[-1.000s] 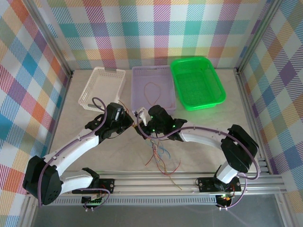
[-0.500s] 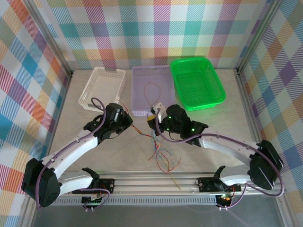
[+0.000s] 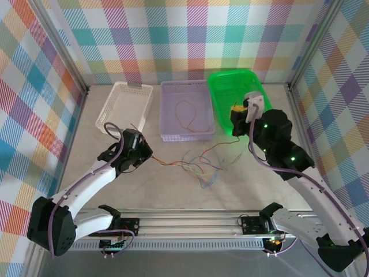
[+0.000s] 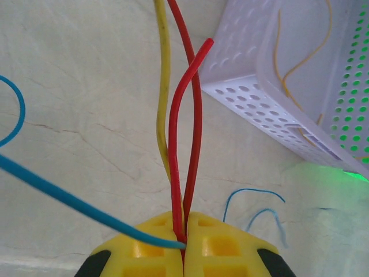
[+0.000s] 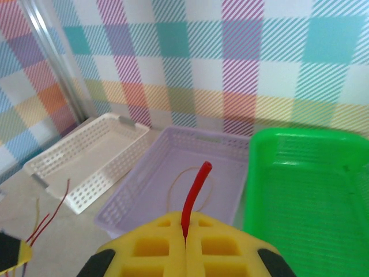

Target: Untangle the cables

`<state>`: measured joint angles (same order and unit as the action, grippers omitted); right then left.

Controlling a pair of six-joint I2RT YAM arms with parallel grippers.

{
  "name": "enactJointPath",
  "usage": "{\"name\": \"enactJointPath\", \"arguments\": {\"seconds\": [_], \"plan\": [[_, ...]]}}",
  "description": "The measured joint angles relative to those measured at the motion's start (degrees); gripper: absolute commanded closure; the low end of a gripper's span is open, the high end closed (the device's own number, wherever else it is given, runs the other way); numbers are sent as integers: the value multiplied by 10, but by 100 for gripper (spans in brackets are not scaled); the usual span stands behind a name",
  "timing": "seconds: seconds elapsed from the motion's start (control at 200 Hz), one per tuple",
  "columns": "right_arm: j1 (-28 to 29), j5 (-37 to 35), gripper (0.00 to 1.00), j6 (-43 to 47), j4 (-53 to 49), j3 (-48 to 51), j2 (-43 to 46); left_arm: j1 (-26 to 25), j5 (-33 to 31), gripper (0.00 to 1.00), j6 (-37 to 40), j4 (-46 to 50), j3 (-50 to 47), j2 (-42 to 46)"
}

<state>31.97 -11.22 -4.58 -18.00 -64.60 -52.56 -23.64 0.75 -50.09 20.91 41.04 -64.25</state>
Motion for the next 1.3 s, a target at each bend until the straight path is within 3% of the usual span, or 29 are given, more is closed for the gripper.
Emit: {"name": "enactJointPath", "arguments": {"seconds": [0.32,0.8,1.11,1.3], "plan": [[-20,-53,100,18,-126,-163,-5,46,0,100,28,2,-34,16],[-20,-127,100,45,-195,-384,-106,51,-20,100,44,2,-42,17],[-20,-214,100,31,-155,-414,-109,51,-37,100,48,2,-42,22],[-20,-224,100,-6,-66,-348,-73,51,-36,100,47,1,-42,23]]}}
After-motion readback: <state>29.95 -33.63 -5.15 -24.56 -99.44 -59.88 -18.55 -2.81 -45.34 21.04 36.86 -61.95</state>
